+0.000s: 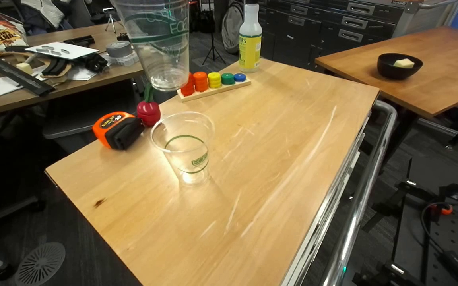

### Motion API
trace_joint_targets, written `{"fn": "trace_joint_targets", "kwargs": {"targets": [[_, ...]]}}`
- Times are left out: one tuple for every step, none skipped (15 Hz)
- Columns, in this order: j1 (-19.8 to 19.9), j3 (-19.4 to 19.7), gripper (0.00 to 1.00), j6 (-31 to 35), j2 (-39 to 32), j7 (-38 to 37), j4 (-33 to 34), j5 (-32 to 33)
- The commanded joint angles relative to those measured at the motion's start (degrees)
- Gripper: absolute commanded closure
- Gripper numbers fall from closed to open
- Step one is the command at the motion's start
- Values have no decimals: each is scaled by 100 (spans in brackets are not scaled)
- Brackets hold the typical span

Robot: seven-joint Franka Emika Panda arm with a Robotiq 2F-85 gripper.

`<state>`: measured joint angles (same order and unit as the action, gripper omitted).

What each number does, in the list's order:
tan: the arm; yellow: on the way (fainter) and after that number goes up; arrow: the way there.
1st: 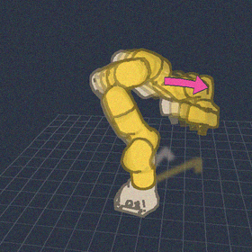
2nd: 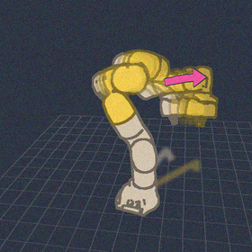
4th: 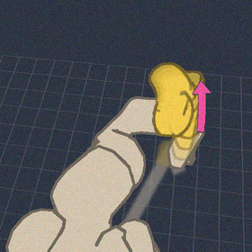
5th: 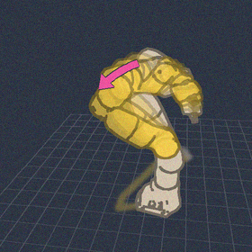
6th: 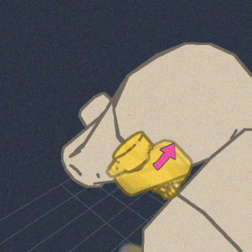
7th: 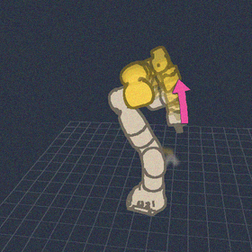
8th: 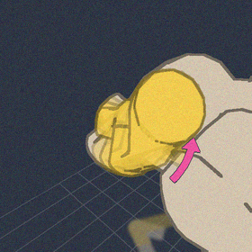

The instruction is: Place the plastic cups in one another

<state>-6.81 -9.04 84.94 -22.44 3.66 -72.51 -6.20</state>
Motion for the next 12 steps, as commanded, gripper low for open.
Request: {"fn": "trace_joint_targets", "kwargs": {"targets": [[-36, -67, 98, 62, 303, 269, -580, 33], [-101, -7, 98, 79, 317, 336, -671, 55], [-101, -12, 98, 172, 309, 432, -774, 57], [-94, -11, 98, 224, 316, 512, -873, 61], [-75, -21, 98, 293, 294, 622, -952, 25], [-57, -27, 98, 414, 284, 724, -1058, -12], [-39, -32, 98, 530, 278, 805, -1148, -57], [-4, -43, 98, 659, 255, 898, -1217, -147], [12, -44, 98, 763, 240, 953, -1277, -189], [30, -45, 98, 855, 222, 1017, -1323, -223], [39, -40, 98, 933, 203, 1063, -1371, -215], [42, -31, 98, 995, 192, 1110, -1426, -175]]}}
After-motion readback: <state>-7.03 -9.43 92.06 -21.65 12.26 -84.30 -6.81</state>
